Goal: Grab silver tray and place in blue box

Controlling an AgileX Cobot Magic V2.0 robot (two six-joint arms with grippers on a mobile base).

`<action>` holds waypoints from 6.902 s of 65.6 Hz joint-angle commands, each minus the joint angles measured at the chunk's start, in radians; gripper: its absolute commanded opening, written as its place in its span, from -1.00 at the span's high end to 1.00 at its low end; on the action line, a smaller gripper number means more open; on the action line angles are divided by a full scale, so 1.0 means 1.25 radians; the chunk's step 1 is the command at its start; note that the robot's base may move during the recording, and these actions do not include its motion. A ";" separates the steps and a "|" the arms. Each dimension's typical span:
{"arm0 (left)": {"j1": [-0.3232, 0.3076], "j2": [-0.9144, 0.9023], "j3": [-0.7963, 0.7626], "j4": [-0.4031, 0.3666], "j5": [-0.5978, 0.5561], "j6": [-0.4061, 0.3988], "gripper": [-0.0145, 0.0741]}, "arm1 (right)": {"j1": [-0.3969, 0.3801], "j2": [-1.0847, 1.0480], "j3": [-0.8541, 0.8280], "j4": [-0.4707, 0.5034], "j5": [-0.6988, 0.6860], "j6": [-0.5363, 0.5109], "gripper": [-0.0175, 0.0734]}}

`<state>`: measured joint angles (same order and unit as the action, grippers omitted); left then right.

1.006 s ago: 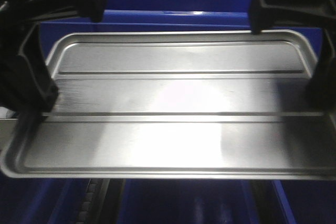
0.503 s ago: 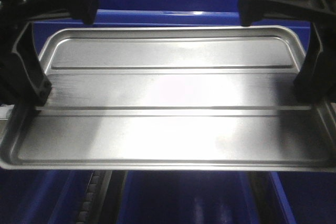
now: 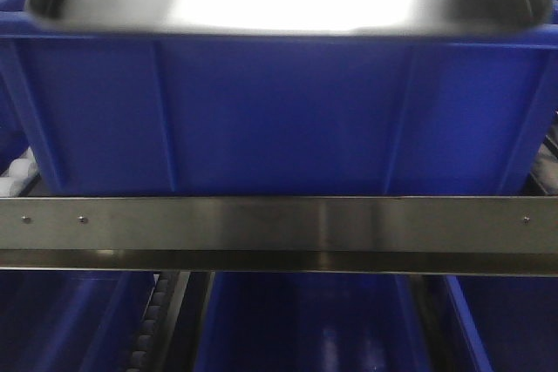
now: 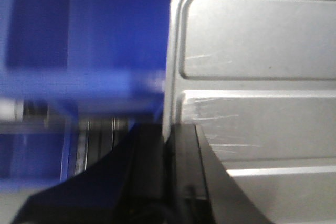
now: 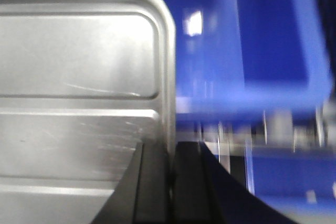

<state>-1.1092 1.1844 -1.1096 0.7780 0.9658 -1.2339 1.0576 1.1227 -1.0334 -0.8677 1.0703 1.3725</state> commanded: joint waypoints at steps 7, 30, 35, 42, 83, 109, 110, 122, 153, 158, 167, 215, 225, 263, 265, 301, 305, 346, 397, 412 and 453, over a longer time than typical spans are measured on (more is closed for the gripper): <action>0.074 0.002 -0.091 0.104 -0.159 0.028 0.91 | -0.101 0.007 -0.101 -0.141 -0.136 -0.020 0.49; 0.352 0.134 -0.139 0.122 -0.546 0.036 0.91 | -0.383 0.142 -0.130 -0.178 -0.579 -0.038 0.49; 0.396 0.175 -0.139 0.122 -0.629 0.036 0.91 | -0.432 0.181 -0.130 -0.183 -0.661 -0.038 0.49; 0.442 0.224 -0.139 0.124 -0.710 0.036 0.91 | -0.475 0.226 -0.130 -0.183 -0.712 -0.038 0.49; 0.470 0.293 -0.144 0.126 -0.631 0.036 0.13 | -0.518 0.290 -0.130 -0.183 -0.704 -0.038 -0.09; 0.470 0.293 -0.144 0.131 -0.631 0.036 0.13 | -0.526 0.290 -0.130 -0.184 -0.660 -0.038 -0.04; 0.470 0.293 -0.144 0.131 -0.631 0.036 0.14 | -0.526 0.290 -0.130 -0.184 -0.660 -0.038 0.01; 0.467 0.273 -0.144 0.131 -0.646 0.036 0.93 | -0.526 0.269 -0.130 -0.184 -0.721 -0.038 0.47; 0.476 0.108 -0.074 0.184 -0.765 0.036 0.88 | -0.525 0.174 -0.090 -0.284 -0.906 -0.038 0.50; 0.476 0.036 0.000 0.190 -0.805 0.036 0.88 | -0.525 0.122 -0.039 -0.340 -0.958 -0.038 0.50; 0.476 -0.121 0.172 0.232 -0.846 0.036 0.88 | -0.525 -0.004 0.088 -0.354 -0.986 -0.038 0.50; 0.476 -0.763 0.667 0.238 -0.963 0.036 0.88 | -0.525 -0.746 0.568 -0.403 -0.901 -0.038 0.50; 0.476 -0.763 0.667 0.238 -0.980 0.036 0.88 | -0.525 -0.748 0.568 -0.403 -0.901 -0.038 0.50; 0.476 -0.763 0.667 0.238 -0.993 0.036 0.88 | -0.530 -0.749 0.581 -0.392 -0.840 -0.096 0.50; 0.476 -0.763 0.667 0.238 -0.993 0.036 0.89 | -0.536 -0.749 0.582 -0.363 -0.823 -0.151 0.50; 0.476 -0.763 0.667 0.238 -0.993 0.036 0.89 | -0.817 -0.893 0.768 0.545 -0.906 -0.977 0.50; 0.476 -0.763 0.667 0.238 -0.993 0.036 0.89 | -0.841 -0.927 0.793 0.555 -0.927 -0.980 0.50; 0.476 -0.763 0.667 0.238 -0.997 0.036 0.89 | -0.852 -0.917 0.853 0.841 -1.012 -1.262 0.50; 0.476 -0.763 0.667 0.238 -0.997 0.036 0.89 | -0.853 -0.917 0.853 0.725 -0.988 -1.134 0.50; 0.476 -0.763 0.667 0.238 -0.997 0.036 0.89 | -0.853 -0.917 0.853 0.725 -0.988 -1.134 0.50; 0.493 -0.838 0.667 -0.367 -0.773 0.732 0.89 | -0.853 -0.917 0.853 0.725 -0.988 -1.134 0.50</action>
<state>-0.5077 0.1628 -0.2460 0.5504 -0.0089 -0.6170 -0.0032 -0.0103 0.0309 0.0488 -0.0676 -0.0470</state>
